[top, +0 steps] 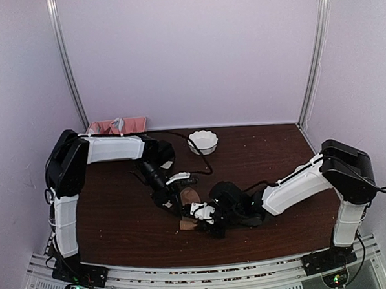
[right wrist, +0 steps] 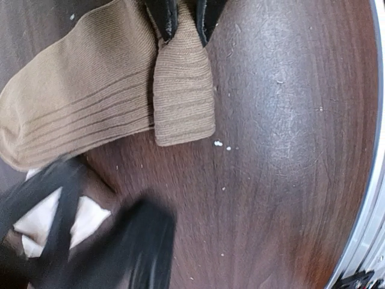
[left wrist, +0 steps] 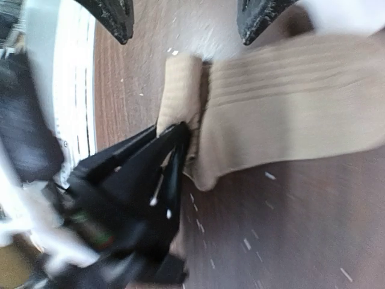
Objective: Roll the socks
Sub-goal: Roll the sock at the center of the board.
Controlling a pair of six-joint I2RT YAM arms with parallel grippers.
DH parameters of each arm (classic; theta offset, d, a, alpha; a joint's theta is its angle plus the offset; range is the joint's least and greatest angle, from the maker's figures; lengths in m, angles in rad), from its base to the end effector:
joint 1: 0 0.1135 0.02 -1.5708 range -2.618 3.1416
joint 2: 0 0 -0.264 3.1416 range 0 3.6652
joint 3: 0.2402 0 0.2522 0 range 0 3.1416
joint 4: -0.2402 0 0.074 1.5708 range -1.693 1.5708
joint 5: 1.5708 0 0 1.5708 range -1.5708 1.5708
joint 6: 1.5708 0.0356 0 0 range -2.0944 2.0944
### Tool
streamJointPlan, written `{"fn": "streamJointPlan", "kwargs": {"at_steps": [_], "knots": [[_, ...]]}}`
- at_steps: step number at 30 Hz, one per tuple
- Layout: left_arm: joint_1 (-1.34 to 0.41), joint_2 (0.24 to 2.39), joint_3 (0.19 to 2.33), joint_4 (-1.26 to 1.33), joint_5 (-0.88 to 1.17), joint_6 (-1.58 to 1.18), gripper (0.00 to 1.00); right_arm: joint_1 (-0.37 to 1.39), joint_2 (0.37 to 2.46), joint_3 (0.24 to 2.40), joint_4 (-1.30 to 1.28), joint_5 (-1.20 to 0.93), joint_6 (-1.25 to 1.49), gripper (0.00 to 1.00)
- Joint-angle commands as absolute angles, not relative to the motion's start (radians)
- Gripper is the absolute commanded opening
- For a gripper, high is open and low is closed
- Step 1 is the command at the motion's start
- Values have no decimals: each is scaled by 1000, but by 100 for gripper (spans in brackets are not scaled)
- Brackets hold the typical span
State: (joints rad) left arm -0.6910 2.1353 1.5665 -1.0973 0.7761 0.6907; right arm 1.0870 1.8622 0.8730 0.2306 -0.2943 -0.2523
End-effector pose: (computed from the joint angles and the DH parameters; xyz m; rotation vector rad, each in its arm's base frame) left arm 0.2850 -0.2681 0.1562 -1.7581 -2.2129 1.1551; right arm 0.1578 0.3226 0.1203 -1.6157 1.7935 0.7463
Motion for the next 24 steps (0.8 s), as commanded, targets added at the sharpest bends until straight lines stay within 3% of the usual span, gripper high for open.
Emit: {"fn": "streamJointPlan", "kwargs": {"at_steps": [1, 8, 15, 24], "knots": [[-668, 1977, 1527, -969, 691, 709, 60, 1068, 1860, 864, 18, -330, -99, 0], [-667, 1810, 1395, -839, 634, 751, 61, 1004, 1920, 923, -51, -500, 78, 0], [-668, 1831, 1326, -845, 640, 790, 57, 905, 2006, 1009, -58, -698, 259, 0], [-750, 1829, 1218, -721, 529, 806, 54, 863, 2079, 1082, -90, -780, 368, 0]]}}
